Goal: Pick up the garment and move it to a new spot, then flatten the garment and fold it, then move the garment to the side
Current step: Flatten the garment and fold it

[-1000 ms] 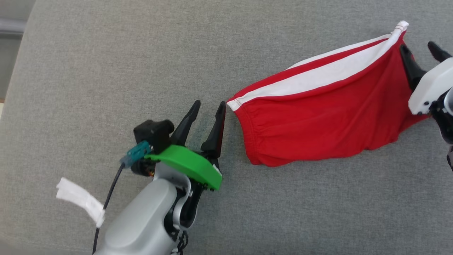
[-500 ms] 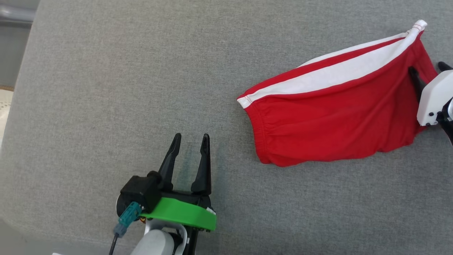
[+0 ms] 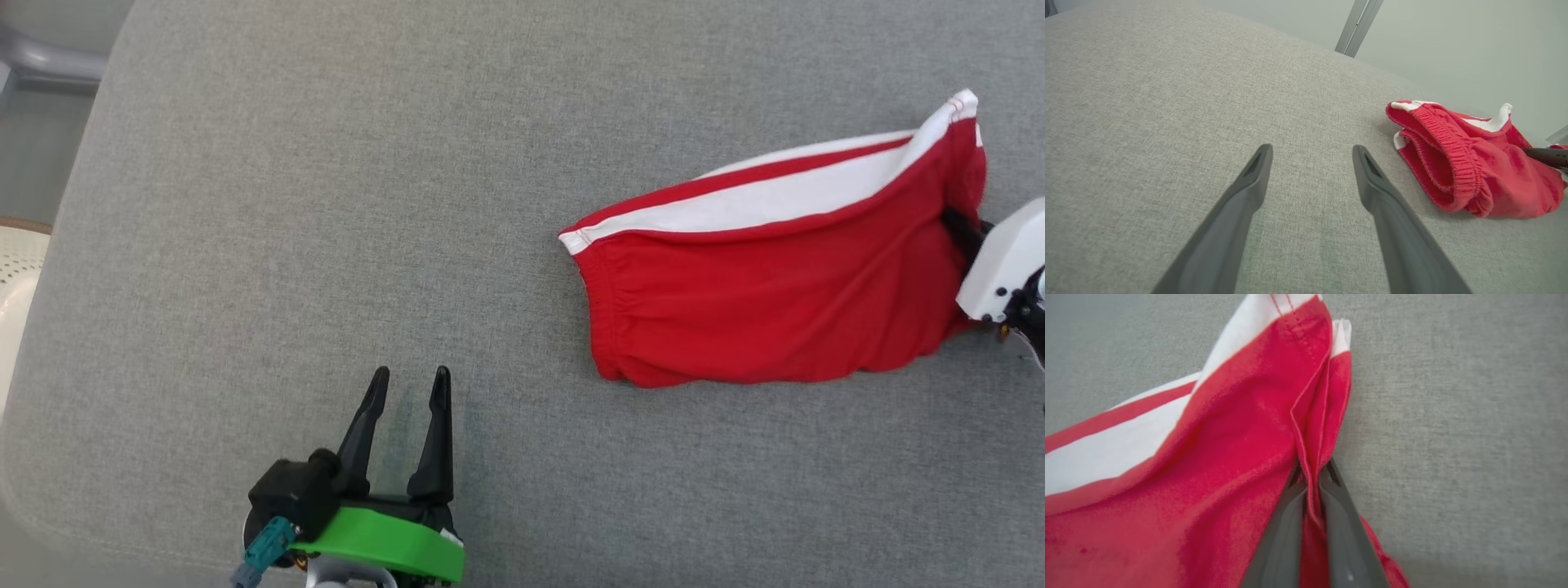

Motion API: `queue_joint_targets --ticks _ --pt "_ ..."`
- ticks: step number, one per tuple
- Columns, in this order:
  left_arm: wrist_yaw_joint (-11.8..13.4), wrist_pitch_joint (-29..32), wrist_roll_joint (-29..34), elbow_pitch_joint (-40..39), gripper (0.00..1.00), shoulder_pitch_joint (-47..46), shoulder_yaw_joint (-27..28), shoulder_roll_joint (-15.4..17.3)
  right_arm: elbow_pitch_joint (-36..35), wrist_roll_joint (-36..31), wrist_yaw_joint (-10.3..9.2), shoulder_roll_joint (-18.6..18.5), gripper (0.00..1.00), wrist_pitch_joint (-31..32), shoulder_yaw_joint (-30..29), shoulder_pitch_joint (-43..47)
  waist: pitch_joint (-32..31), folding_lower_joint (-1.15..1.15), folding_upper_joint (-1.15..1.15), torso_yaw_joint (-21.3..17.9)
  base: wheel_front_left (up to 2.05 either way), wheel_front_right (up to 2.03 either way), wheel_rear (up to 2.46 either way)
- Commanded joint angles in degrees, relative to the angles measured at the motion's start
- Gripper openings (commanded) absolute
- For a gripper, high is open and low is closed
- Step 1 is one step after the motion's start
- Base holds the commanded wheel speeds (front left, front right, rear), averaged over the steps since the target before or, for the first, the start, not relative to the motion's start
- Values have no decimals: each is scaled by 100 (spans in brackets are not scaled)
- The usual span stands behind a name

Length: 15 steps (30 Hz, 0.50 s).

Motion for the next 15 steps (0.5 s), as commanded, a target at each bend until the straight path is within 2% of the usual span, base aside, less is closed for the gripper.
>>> queue_joint_targets --ticks 1,7,9,11,15 --pt "-56 -14 3 58 100 173 35 -1 134 93 -15 -192 0 50 -137 254 -381 0 0 -203 0 0 0" --pt "-161 -15 -86 195 100 510 67 1 234 41 -11 -776 0 -65 -824 560 -843 0 0 -186 0 0 0" --pt "-184 -15 -111 222 100 583 57 0 105 -4 -8 -857 0 -55 -898 650 -948 0 0 -165 0 0 0" --pt "-178 -15 -145 238 100 664 53 0 -173 -14 -7 -852 0 -7 -816 721 -1015 0 0 -161 0 0 0" --pt "-186 -15 -194 256 100 755 3 0 -972 153 -8 -539 0 198 -376 996 -1103 0 0 -153 0 0 0"
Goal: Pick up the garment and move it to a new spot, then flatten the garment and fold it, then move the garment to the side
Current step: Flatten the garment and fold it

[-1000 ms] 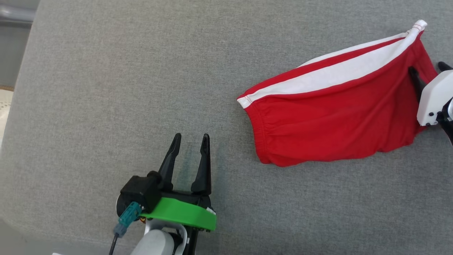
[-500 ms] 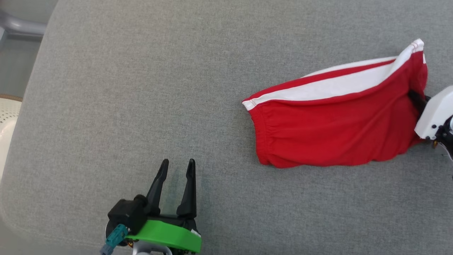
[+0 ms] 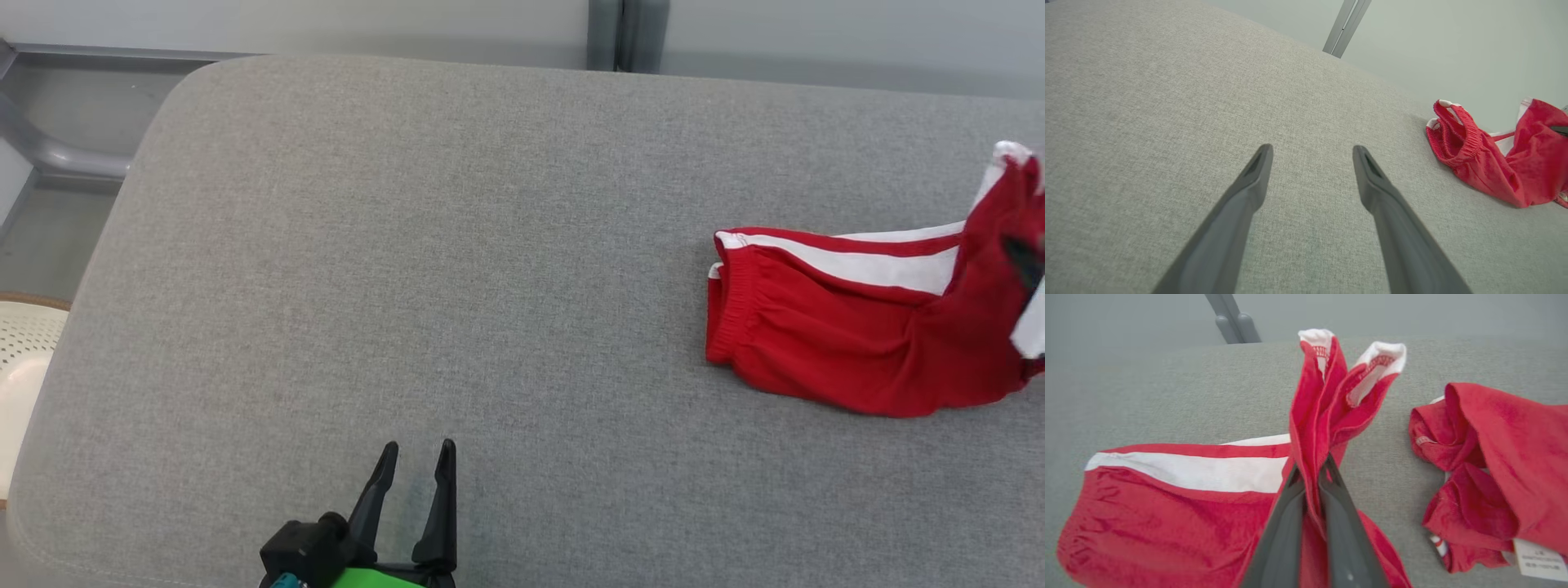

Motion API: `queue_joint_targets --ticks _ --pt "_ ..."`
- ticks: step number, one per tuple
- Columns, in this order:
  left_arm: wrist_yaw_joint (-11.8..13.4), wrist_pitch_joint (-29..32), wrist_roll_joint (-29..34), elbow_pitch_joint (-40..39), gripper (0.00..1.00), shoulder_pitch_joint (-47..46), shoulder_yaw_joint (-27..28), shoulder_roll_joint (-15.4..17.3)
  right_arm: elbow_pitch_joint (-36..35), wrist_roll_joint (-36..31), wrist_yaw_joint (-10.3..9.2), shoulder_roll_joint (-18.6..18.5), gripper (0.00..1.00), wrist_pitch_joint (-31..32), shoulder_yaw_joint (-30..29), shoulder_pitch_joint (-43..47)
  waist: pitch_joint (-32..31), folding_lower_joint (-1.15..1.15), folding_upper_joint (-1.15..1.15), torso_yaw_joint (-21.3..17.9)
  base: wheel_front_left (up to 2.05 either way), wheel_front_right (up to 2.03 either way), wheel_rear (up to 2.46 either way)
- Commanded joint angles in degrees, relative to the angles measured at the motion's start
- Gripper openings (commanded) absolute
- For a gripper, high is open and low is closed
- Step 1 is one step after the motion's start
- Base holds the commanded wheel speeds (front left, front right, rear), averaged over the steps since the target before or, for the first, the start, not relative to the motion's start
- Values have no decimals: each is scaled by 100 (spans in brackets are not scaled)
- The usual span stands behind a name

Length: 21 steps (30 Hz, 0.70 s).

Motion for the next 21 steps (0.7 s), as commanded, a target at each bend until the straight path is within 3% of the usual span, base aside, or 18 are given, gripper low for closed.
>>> queue_joint_targets --ticks 1,5,11,15,21 --pt "-12 -15 -48 26 100 102 -4 6 -264 55 2 233 0 80 244 175 -107 0 0 -22 0 0 0" --pt "-35 -15 -38 145 100 76 -102 7 -678 41 2 893 0 183 862 322 -150 0 0 -41 0 0 0" --pt "-28 -16 -90 280 100 -92 -209 8 -298 -265 2 1830 0 -35 1126 102 -174 0 0 14 0 0 0" --pt "-44 -15 -60 354 100 -113 -185 9 -1 -437 2 2181 0 -227 1122 -17 -202 0 0 74 0 0 0" --pt "-60 -15 -28 423 100 23 -145 8 193 -650 2 2414 0 -539 1033 -148 -285 0 0 51 0 0 0"
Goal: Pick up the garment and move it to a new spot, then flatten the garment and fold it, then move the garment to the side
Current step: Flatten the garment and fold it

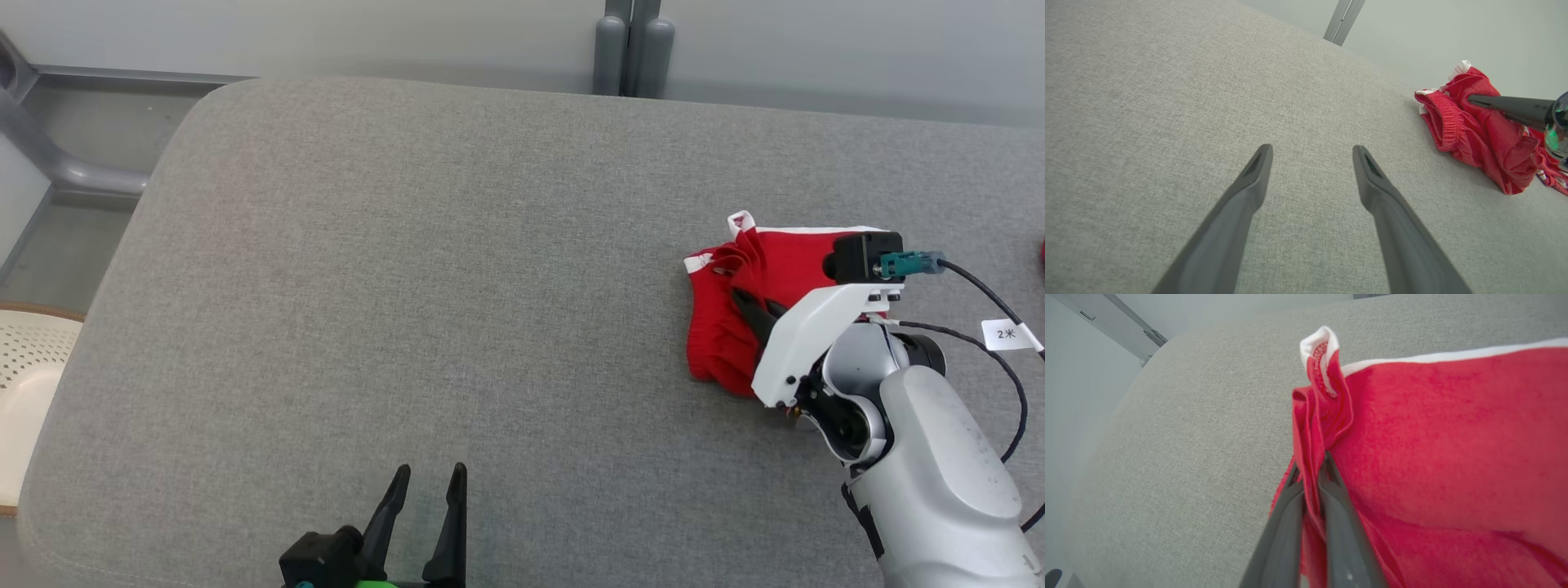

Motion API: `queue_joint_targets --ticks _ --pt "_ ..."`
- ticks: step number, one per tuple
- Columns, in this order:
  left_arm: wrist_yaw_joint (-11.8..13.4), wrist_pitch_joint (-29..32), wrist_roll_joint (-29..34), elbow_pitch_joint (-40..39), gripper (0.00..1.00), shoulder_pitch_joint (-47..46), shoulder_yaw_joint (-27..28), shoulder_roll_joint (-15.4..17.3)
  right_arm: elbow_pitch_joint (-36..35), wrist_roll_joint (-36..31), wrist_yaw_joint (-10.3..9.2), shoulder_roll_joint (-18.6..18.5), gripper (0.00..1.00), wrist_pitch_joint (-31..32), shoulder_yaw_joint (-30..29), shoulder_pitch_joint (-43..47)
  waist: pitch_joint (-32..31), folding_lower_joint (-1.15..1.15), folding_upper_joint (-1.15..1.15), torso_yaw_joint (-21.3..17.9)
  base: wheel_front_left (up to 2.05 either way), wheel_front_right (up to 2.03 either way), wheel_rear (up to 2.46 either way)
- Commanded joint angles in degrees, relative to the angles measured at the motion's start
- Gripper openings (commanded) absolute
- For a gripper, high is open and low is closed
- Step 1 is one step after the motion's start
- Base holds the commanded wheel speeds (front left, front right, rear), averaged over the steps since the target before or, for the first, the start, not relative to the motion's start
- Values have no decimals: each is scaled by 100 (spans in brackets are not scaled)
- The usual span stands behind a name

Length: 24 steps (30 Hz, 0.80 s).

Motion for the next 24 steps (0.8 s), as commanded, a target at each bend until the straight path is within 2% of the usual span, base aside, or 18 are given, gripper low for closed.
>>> queue_joint_targets --ticks 1,6,7,8,17,24 --pt "-35 -15 0 15 100 50 7 12 31 -52 2 45 0 -66 -39 -75 -26 0 0 -36 0 0 0" --pt "-71 -15 15 40 100 28 -66 12 199 -184 2 130 1 -122 29 -102 -44 0 0 -106 0 0 0" --pt "-74 -15 13 42 100 8 -75 13 230 -200 2 146 31 -145 57 -113 -35 0 0 -120 0 0 0" --pt "-75 -15 16 44 100 -20 -82 13 258 -228 2 162 100 -188 91 -137 -25 0 0 -137 0 0 0" --pt "-138 -15 108 98 100 -102 -51 12 473 -153 2 366 100 -603 447 -192 -23 0 0 -313 0 0 0" --pt "-190 -15 185 133 100 -59 66 13 365 296 2 418 100 -1066 1282 5 -154 0 0 -471 0 0 0"
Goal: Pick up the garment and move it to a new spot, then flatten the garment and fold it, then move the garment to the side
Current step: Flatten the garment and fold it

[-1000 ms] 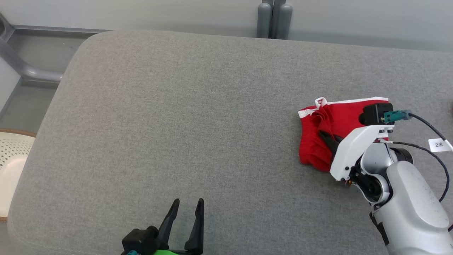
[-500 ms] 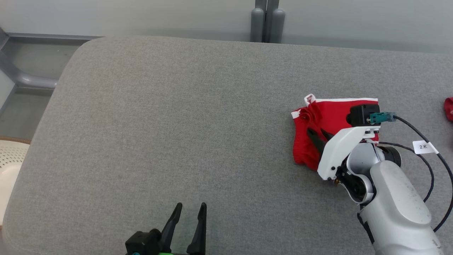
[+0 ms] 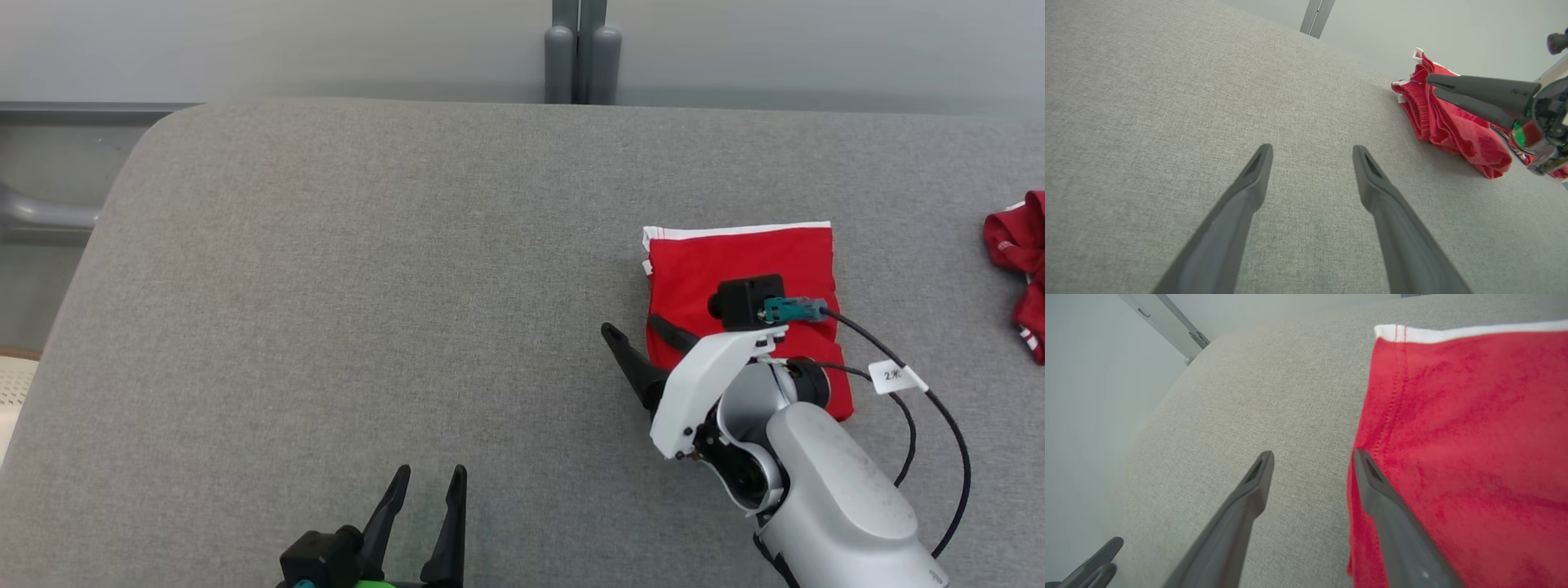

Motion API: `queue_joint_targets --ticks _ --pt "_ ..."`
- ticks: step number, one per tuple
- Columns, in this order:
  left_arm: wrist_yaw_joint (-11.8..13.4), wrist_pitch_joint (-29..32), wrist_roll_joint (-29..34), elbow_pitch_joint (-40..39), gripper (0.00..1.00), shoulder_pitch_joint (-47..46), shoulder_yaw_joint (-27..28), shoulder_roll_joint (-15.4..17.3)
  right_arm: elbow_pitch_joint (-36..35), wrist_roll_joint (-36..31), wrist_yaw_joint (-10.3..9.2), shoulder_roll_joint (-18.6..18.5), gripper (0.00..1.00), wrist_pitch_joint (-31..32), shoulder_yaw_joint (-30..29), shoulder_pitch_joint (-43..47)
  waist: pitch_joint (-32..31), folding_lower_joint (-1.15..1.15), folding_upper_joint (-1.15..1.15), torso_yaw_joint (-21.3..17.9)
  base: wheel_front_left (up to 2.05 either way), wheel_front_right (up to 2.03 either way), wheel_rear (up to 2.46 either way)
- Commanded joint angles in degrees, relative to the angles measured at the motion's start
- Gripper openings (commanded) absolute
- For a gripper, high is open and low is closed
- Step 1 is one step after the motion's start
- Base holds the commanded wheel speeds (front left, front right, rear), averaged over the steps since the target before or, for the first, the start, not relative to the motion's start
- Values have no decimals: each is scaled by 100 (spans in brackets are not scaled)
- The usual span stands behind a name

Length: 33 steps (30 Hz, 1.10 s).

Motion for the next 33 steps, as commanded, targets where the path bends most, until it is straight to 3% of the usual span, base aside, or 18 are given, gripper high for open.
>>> queue_joint_targets --ticks 1,6,11,14,23,33 --pt "-31 -15 55 15 100 -19 47 15 -80 99 2 -11 100 -228 92 86 -96 0 0 -82 0 0 0" --pt "-69 -15 121 49 100 130 195 15 -187 149 2 -82 100 -959 380 399 -362 0 0 -212 0 0 0" --pt "-102 -15 302 -78 100 452 661 15 -339 -707 2 -638 100 -2303 405 1039 -855 0 0 -416 0 0 0" --pt "-158 -15 495 -179 100 588 937 15 -431 -977 -3 -915 100 -2777 44 1433 -964 0 0 -500 0 0 0" --pt "-282 -15 713 -424 100 813 1592 14 -1372 -1605 1 -1083 100 -2906 -1688 2875 -1158 0 0 -549 0 0 0" --pt "-354 -15 935 -594 100 1020 1910 13 -1606 -1781 1 -916 100 -2907 -2303 3500 -1240 0 0 -646 0 0 0"
